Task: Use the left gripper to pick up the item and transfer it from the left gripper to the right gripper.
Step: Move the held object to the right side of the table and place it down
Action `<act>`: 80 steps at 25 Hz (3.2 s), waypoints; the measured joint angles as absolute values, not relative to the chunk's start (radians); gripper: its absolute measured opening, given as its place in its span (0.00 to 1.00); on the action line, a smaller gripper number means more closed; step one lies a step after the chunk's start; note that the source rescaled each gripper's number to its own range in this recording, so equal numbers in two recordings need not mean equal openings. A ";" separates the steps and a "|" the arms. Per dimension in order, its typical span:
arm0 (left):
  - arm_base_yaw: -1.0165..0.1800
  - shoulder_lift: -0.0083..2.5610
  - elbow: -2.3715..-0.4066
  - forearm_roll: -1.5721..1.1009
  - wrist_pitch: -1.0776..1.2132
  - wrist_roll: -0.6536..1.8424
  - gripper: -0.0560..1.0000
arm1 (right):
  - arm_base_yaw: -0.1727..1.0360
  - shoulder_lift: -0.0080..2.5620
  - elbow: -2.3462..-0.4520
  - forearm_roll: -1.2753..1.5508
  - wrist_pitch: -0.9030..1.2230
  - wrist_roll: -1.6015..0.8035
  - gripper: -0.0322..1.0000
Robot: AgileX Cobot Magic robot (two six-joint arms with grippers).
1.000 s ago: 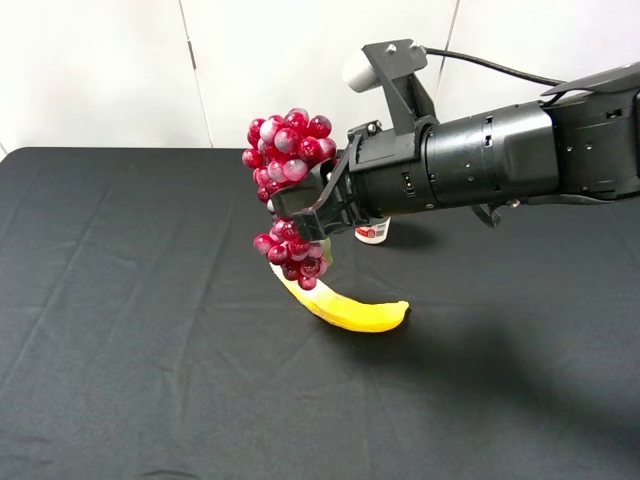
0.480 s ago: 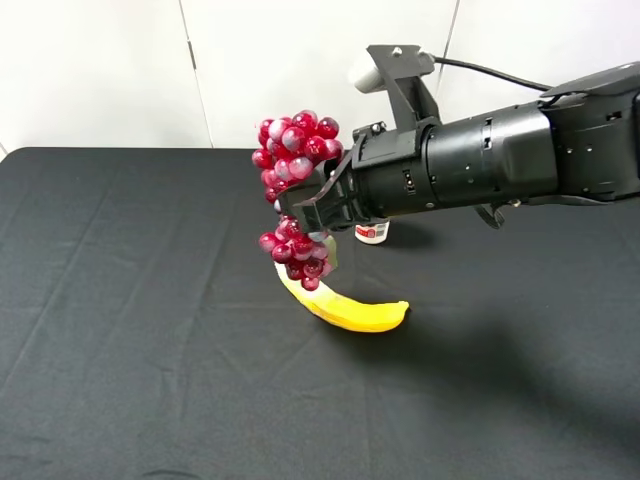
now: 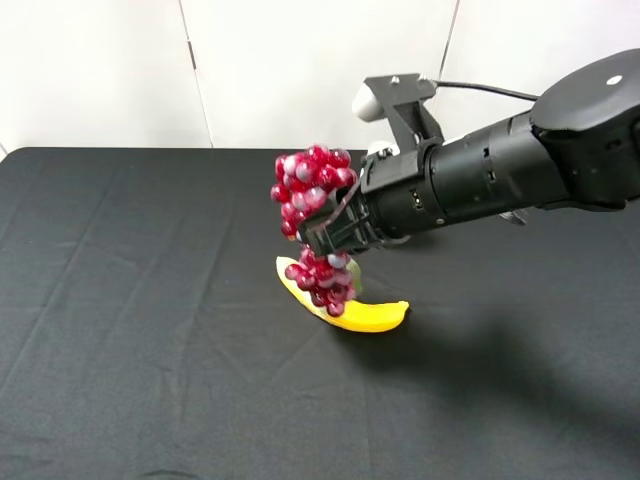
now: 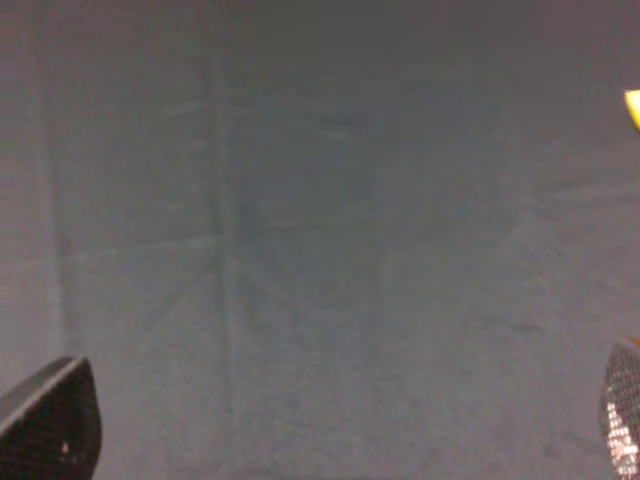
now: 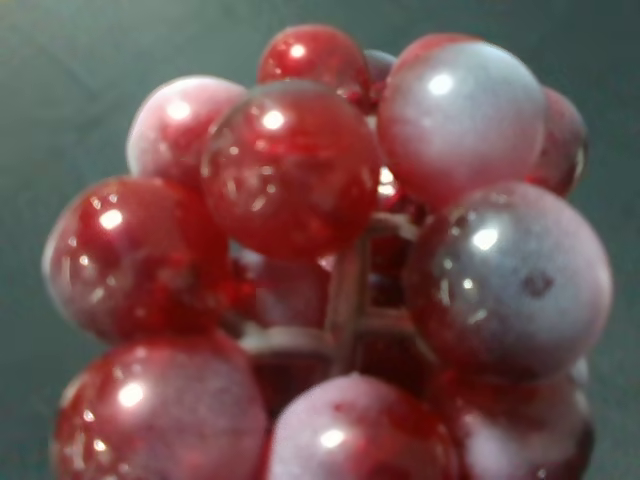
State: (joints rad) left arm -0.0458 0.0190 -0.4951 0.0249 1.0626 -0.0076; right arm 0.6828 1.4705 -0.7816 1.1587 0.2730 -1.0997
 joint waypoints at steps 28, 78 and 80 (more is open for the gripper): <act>0.116 -0.008 -0.495 0.024 1.062 -0.008 1.00 | 0.276 1.318 -0.784 0.193 0.672 -0.078 0.03; 0.116 -0.008 -0.495 0.024 1.062 -0.008 1.00 | 0.055 1.927 -1.086 0.238 0.903 -0.197 0.98; 0.116 -0.008 -0.495 0.024 1.062 -0.008 1.00 | 0.055 1.927 -1.088 0.238 0.905 -0.197 0.99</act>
